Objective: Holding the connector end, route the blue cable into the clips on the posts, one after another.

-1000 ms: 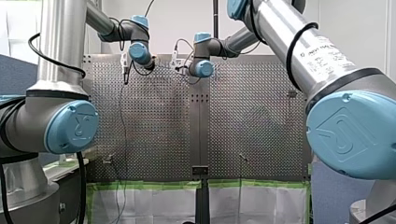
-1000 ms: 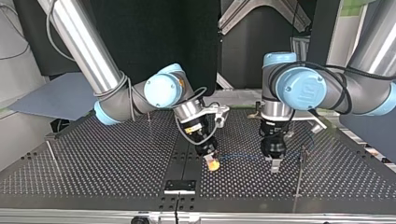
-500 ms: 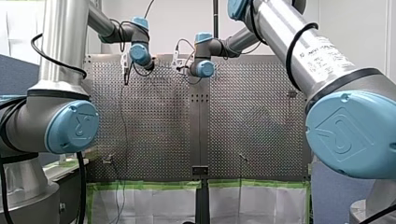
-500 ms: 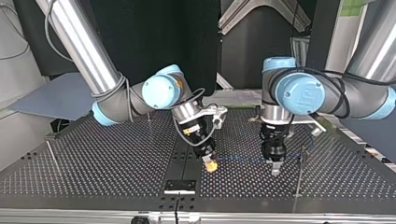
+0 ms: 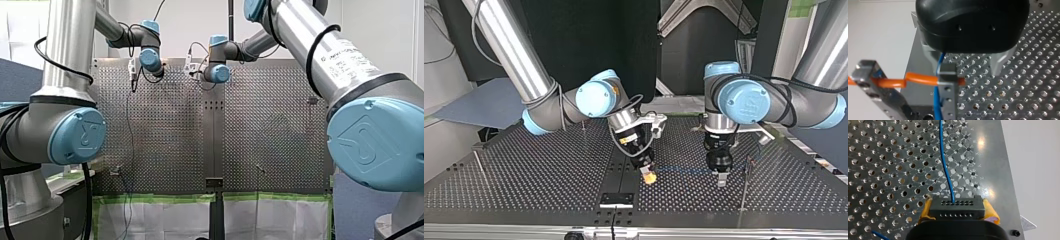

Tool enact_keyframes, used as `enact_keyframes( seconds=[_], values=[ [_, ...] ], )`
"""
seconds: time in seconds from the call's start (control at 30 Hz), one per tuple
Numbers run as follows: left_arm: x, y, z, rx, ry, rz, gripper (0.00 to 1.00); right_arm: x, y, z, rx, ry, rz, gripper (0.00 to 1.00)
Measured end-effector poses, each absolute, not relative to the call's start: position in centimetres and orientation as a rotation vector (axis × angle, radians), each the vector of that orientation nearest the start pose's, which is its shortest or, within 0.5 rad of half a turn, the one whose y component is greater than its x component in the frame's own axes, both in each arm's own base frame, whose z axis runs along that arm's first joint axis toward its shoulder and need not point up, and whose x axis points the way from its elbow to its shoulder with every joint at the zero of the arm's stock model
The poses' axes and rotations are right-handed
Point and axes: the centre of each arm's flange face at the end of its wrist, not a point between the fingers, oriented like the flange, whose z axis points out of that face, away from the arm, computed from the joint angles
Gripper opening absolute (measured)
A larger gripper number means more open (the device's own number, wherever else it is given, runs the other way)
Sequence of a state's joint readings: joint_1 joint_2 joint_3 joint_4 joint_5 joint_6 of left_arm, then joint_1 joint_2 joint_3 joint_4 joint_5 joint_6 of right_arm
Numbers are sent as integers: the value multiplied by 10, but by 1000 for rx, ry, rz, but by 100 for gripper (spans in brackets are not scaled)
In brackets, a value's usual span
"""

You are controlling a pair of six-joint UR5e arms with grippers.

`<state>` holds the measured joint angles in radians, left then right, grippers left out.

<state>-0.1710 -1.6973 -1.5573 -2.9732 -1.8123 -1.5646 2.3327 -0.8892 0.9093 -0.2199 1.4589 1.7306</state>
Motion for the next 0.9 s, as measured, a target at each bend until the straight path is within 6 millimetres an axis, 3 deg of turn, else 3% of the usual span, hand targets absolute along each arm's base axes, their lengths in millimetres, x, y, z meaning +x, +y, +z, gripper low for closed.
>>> enact_keyframes(
  seconds=[0.03, 0.07, 0.13, 0.17, 0.23, 0.27, 0.33, 0.37, 0.4, 0.9],
  values=[
    [519, -201, 446, -59, 1516, 52, 72, 640, -462, 407, -2118, 936, -2718, 0],
    [519, -200, 446, -61, 1516, 55, 72, 640, -462, 406, -2118, 936, -2718, 0],
    [519, -200, 446, -63, 1516, 58, 56, 640, -463, 407, -2118, 936, -2718, 0],
    [518, -200, 446, -64, 1516, 59, 56, 640, -463, 407, -2118, 937, -2718, 0],
    [518, -201, 446, -65, 1516, 59, 31, 640, -463, 407, -2119, 938, -2718, 0],
    [518, -201, 446, -65, 1516, 59, 31, 640, -463, 407, -2119, 938, -2717, 0],
    [518, -201, 446, -66, 1516, 60, 11, 640, -463, 407, -2120, 939, -2717, 0],
    [518, -201, 446, -66, 1516, 60, 11, 640, -463, 406, -2120, 939, -2717, 0],
    [518, -201, 446, -67, 1515, 60, 0, 640, -463, 406, -2120, 939, -2717, 0],
    [518, -199, 446, -71, 1517, 58, 0, 638, -465, 406, -2125, 946, -2713, 0]
  ],
)
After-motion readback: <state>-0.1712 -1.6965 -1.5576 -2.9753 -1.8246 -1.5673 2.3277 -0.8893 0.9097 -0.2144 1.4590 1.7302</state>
